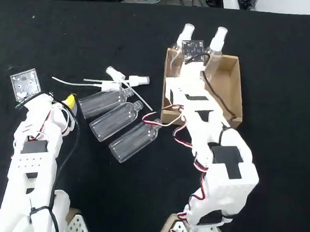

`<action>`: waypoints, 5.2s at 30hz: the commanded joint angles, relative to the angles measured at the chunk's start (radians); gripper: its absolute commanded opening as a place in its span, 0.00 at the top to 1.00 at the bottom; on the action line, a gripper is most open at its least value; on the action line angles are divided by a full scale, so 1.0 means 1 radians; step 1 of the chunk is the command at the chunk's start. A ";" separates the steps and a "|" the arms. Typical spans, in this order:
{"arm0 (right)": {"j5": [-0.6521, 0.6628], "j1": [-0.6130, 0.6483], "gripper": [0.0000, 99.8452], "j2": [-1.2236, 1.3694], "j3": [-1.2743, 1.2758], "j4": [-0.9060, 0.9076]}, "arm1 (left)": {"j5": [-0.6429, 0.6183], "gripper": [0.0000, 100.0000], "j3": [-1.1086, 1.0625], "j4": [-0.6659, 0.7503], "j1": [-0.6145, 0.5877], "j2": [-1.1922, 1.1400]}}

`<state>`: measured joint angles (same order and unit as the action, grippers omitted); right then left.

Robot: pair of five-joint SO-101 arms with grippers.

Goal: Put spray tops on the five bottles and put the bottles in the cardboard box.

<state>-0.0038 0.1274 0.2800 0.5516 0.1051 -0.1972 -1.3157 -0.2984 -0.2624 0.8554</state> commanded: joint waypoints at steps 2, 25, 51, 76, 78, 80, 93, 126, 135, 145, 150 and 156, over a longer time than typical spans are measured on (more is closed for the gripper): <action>-0.006 0.012 0.93 -0.013 -0.061 -0.029 | -0.008 0.80 0.016 0.017 -0.004 0.008; 0.003 0.144 0.92 -0.812 0.229 0.582 | -0.009 0.80 0.010 0.017 -0.004 0.005; -0.582 0.368 0.75 -0.587 0.223 0.819 | -0.009 0.80 0.008 0.017 -0.005 0.000; -0.304 0.354 0.75 -0.495 0.157 0.953 | -0.009 0.80 0.008 0.017 -0.010 0.005; -0.184 0.307 0.75 -0.535 0.136 0.996 | -0.009 0.80 0.008 0.017 -0.010 0.005; -0.100 0.282 0.75 -0.584 0.116 1.053 | -0.009 0.80 0.008 0.017 -0.010 0.005; -0.064 0.334 0.75 -0.667 0.321 1.076 | -0.009 0.80 0.008 0.017 -0.005 0.006; 0.856 0.212 0.97 -0.564 0.271 1.128 | -0.009 0.80 0.008 0.011 -0.012 0.008; 0.781 0.132 0.70 -0.570 0.081 1.301 | -0.009 0.80 0.008 0.012 -0.012 0.008; 0.532 0.049 0.68 -0.570 0.056 1.363 | -0.009 0.80 0.008 0.017 -0.008 0.008; 0.480 0.051 0.70 -0.561 0.171 1.209 | -0.009 0.80 0.008 0.015 -0.012 0.008; 0.479 0.051 0.79 -0.558 0.344 0.964 | -0.009 0.80 0.008 0.017 -0.005 0.008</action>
<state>0.4749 0.1964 -0.2693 0.8569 1.1638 -0.2002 -1.3157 -0.2984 -0.2624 0.8554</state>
